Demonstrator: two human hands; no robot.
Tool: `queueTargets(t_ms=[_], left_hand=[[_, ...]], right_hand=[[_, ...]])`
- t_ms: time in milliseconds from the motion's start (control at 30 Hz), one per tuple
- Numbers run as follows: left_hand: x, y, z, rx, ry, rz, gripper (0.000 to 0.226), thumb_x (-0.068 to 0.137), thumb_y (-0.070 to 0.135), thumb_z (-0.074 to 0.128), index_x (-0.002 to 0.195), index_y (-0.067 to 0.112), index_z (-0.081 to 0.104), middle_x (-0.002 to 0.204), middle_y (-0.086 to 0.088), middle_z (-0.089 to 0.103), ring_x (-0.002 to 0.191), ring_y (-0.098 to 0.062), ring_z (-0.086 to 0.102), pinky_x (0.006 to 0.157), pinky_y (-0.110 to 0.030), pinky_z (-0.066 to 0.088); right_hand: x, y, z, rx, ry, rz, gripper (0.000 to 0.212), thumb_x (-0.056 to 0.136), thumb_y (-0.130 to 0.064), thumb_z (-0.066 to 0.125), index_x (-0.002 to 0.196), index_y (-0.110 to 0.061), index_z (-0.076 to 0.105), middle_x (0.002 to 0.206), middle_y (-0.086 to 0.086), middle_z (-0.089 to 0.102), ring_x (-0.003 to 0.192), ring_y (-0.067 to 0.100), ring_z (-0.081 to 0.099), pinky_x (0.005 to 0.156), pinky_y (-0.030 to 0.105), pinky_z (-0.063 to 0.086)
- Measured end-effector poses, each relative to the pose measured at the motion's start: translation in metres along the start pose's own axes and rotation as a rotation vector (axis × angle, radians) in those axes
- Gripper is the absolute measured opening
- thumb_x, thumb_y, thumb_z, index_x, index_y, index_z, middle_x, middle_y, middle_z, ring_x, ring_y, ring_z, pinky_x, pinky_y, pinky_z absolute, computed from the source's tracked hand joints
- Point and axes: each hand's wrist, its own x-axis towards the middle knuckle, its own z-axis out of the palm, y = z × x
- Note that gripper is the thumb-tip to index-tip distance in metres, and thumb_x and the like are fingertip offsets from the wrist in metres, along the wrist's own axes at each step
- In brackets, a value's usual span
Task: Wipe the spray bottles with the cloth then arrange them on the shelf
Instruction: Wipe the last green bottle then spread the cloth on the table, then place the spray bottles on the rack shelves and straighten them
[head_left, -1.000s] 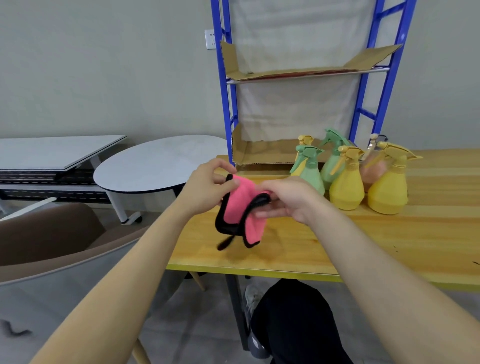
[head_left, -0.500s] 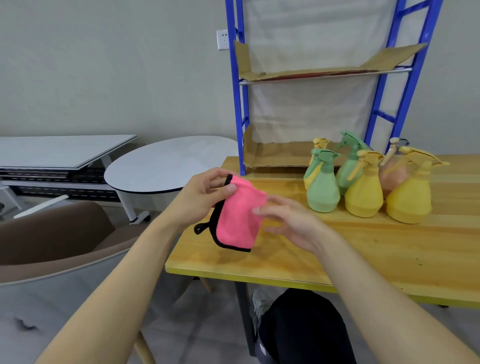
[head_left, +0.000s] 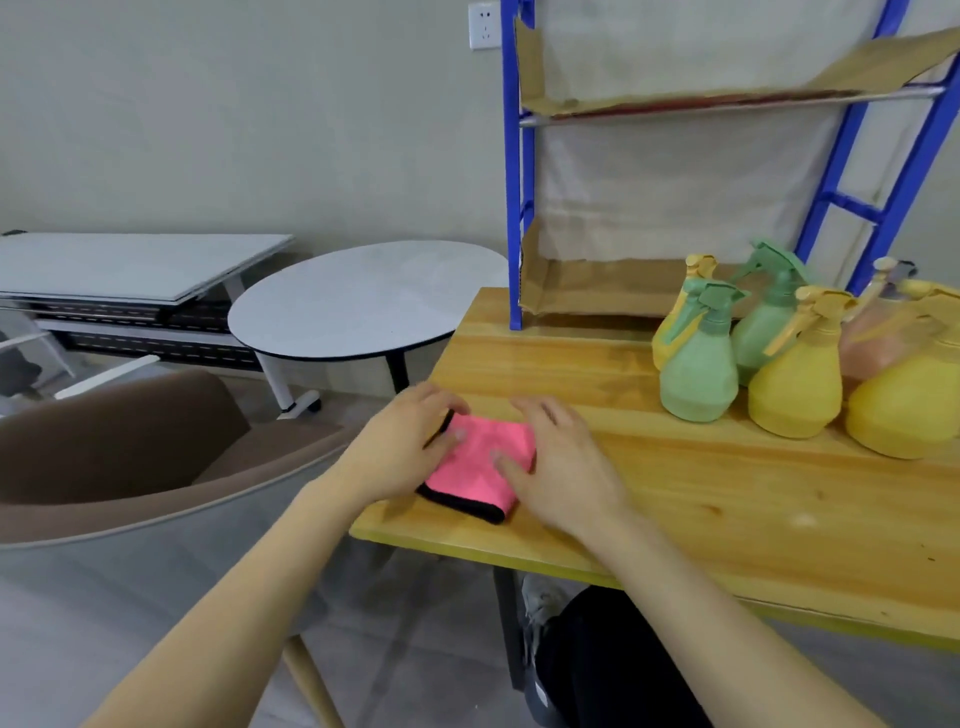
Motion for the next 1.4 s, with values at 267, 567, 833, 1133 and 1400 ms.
queueTargets(t_ms=[267,567,833,1133,1400], left_hand=[[-0.014,-0.002,0.028,0.052,-0.165,-0.027,0.051,0.109,0.054,0.052,0.158,0.039,0.051,0.17,0.016,0.039,0.155,-0.008,0.036,0.125,-0.033,0.034],[0.003,0.02,0.015,0.113,-0.181,-0.042,0.039,0.108,0.043,0.059,0.144,0.03,0.065,0.152,0.008,0.061,0.139,-0.018,0.056,0.113,-0.034,0.044],[0.042,0.103,0.012,0.201,-0.273,0.043,0.037,0.106,0.047,0.062,0.139,0.032,0.067,0.142,0.007,0.068,0.127,-0.019,0.063,0.102,-0.038,0.053],[0.091,0.18,0.031,0.002,-0.189,-0.048,0.045,0.094,0.057,0.074,0.129,0.029,0.066,0.114,0.012,0.075,0.109,-0.015,0.069,0.096,-0.044,0.06],[0.134,0.205,0.103,-0.299,-0.063,-0.245,0.105,0.067,0.062,0.095,0.152,0.023,0.046,0.149,0.001,0.059,0.134,-0.023,0.06,0.108,-0.043,0.055]], right_hand=[[0.012,0.016,0.021,-0.177,-0.311,-0.064,0.069,0.108,-0.057,0.024,0.172,-0.032,0.01,0.179,-0.005,-0.005,0.165,0.015,-0.009,0.135,0.044,-0.001],[0.023,0.025,-0.014,-0.132,-0.339,0.016,0.07,0.106,-0.065,0.04,0.166,-0.03,0.034,0.176,-0.004,0.024,0.163,0.019,0.019,0.132,0.057,0.013],[-0.029,0.079,-0.104,-0.297,-0.396,0.233,0.062,0.101,-0.06,0.059,0.15,-0.023,0.055,0.146,0.003,0.061,0.131,0.026,0.058,0.101,0.037,0.049],[-0.062,0.133,-0.168,-0.362,-0.084,0.484,0.049,0.099,-0.05,0.066,0.134,-0.015,0.064,0.129,0.01,0.067,0.119,0.032,0.064,0.092,0.04,0.056],[-0.041,0.166,-0.163,-0.101,0.222,0.609,0.094,0.083,-0.045,0.087,0.151,-0.005,0.037,0.148,0.02,0.049,0.127,0.038,0.06,0.099,0.044,0.055]])
